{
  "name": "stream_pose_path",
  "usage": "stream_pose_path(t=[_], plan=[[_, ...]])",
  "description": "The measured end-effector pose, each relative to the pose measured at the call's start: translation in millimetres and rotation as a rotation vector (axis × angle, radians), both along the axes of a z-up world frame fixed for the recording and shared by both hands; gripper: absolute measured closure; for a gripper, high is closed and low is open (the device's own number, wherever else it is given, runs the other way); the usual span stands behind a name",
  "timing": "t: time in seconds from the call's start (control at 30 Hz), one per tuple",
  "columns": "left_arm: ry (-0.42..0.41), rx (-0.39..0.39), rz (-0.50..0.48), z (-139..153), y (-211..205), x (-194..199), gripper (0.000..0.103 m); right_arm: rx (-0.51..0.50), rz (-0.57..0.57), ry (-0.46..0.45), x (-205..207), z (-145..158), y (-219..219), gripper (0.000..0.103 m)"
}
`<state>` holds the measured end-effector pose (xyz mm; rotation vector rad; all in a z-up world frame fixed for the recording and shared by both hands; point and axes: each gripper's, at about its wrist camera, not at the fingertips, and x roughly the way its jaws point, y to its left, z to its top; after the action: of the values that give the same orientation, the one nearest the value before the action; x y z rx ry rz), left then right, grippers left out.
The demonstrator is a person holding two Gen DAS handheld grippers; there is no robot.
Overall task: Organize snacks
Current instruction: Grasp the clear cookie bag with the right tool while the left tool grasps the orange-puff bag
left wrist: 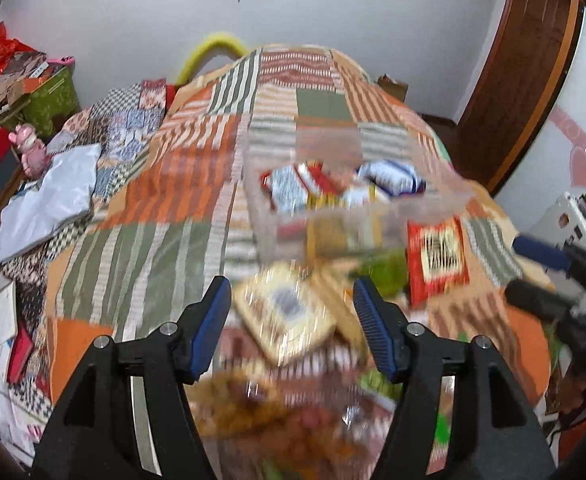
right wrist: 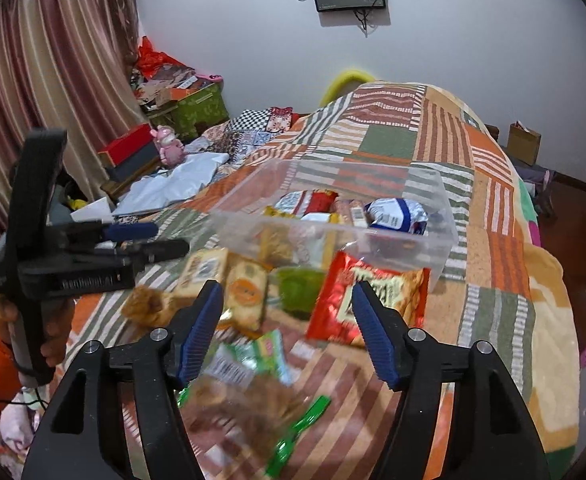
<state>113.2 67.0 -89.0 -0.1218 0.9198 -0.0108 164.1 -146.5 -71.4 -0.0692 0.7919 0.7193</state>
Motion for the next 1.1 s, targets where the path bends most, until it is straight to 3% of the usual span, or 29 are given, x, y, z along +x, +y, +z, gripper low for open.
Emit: stream_pose_path(t=[0.43,0.7,0.9,1.1], plan=[[0.135,-0.007,-0.006,-43,2,-77,0.035,-0.061,0.051,0.03,-49,-22,4,0.035],[0.149,0.004,-0.026,-50,5,-109,0.035,-0.106,0.052,0.068,-61,-42,-6,0.035],[0.163,0.022,-0.072,-53,3,-117,0.035,-0.133,0.058,0.093,-60,-52,-8,0.035],[0.181,0.039,-0.088,-65,-9,-95,0.035,-0.137,0.078,0.111,-48,-56,3,0.035]])
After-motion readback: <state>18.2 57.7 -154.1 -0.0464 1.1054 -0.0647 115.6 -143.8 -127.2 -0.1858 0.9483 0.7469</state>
